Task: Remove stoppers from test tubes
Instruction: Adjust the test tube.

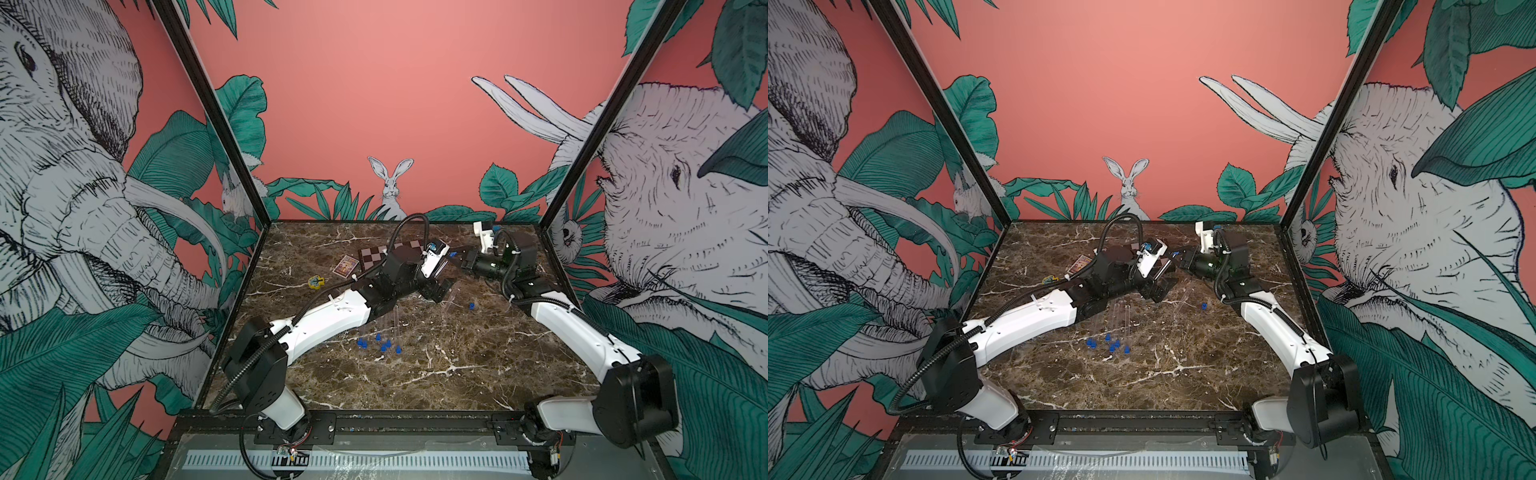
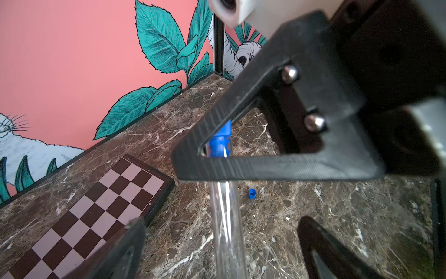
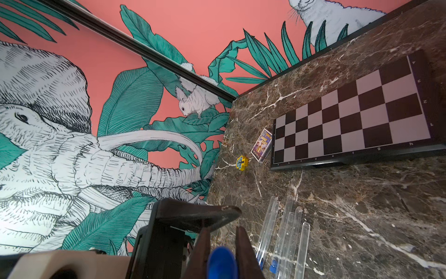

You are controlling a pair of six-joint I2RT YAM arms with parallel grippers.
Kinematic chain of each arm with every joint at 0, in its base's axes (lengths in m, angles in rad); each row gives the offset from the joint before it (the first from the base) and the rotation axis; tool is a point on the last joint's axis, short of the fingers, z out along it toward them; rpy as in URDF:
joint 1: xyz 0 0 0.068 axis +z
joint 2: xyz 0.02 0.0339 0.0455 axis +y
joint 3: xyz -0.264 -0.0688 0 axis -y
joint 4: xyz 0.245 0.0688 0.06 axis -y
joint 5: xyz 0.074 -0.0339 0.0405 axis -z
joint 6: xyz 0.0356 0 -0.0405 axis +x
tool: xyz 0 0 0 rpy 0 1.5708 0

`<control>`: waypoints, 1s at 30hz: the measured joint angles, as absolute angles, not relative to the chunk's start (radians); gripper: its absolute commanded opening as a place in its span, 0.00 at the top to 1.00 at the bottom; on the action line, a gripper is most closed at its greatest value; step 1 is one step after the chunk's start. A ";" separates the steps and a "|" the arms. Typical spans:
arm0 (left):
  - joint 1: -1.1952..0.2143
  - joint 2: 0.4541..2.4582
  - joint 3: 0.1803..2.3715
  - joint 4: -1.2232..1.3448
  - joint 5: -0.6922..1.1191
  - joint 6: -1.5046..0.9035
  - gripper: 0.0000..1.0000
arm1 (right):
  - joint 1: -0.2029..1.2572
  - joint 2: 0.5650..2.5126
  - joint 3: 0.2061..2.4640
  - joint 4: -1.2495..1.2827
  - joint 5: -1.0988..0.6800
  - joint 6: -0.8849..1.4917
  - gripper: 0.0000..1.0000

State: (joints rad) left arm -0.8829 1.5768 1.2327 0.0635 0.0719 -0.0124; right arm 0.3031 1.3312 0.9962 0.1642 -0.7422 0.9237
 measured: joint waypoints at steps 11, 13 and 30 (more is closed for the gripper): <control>-0.867 1.612 1.251 0.004 0.175 -0.007 0.45 | 0.305 1.266 0.999 0.069 -0.719 0.835 1.00; -0.867 1.617 1.254 -0.002 0.193 -0.010 0.55 | 0.305 1.261 1.003 0.064 -0.711 0.823 1.00; -0.862 1.625 1.260 -0.007 0.248 -0.014 0.91 | 0.306 1.243 1.004 0.034 -0.671 0.796 0.67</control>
State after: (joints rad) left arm -0.8623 1.6249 1.2598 -0.0071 0.2478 -0.0139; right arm 0.3061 1.2427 1.0042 0.0338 -0.6712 0.7963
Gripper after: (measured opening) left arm 0.165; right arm 0.229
